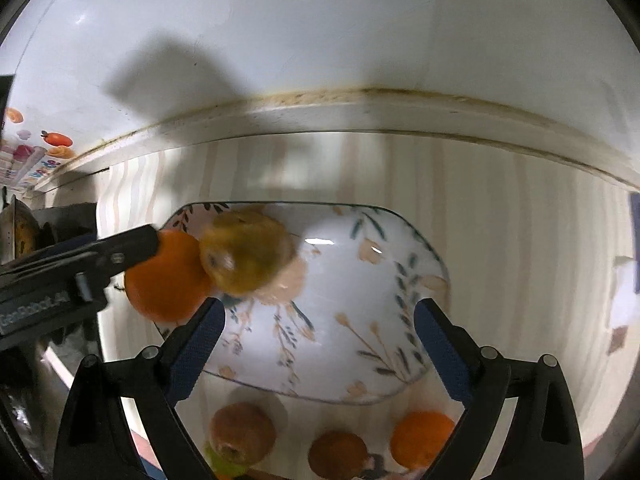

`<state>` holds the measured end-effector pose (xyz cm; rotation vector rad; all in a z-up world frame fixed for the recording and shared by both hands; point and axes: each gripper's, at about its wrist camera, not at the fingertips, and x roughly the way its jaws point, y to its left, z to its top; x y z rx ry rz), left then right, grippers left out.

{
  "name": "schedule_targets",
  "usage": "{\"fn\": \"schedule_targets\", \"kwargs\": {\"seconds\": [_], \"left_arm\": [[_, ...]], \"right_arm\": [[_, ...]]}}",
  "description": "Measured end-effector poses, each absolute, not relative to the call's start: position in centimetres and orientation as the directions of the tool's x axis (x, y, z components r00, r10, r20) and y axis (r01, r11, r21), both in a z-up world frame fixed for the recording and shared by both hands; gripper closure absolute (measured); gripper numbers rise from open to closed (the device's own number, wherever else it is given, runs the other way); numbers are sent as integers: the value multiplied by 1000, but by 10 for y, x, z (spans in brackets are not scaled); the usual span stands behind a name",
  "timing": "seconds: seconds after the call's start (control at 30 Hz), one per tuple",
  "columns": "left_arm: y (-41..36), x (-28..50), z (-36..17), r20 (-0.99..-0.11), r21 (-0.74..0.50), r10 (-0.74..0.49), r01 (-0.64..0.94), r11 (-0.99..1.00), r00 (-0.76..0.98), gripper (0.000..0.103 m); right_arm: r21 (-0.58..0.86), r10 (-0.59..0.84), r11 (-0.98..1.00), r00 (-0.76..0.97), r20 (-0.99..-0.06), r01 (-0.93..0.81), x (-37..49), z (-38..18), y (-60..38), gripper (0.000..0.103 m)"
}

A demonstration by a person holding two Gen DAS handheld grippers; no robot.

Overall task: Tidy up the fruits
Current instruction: 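Open the right tool to drop the apple on the plate while the left releases the orange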

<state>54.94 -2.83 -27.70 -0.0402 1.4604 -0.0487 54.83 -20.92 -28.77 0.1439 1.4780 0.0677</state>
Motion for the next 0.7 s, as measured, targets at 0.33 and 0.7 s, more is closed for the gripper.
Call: {"fn": "schedule_targets", "kwargs": {"seconds": [0.33,0.7], "left_arm": [[-13,482,-229,-975,-25,-25,5,1000,220,12],[-25,413,-176,-938,-26,-37,35,999,346,12]], "right_arm": [[107,97,993,176,-980,47,476,-241,-215,5],[95,77,995,309,-948,43,407,-185,-216,5]]}}
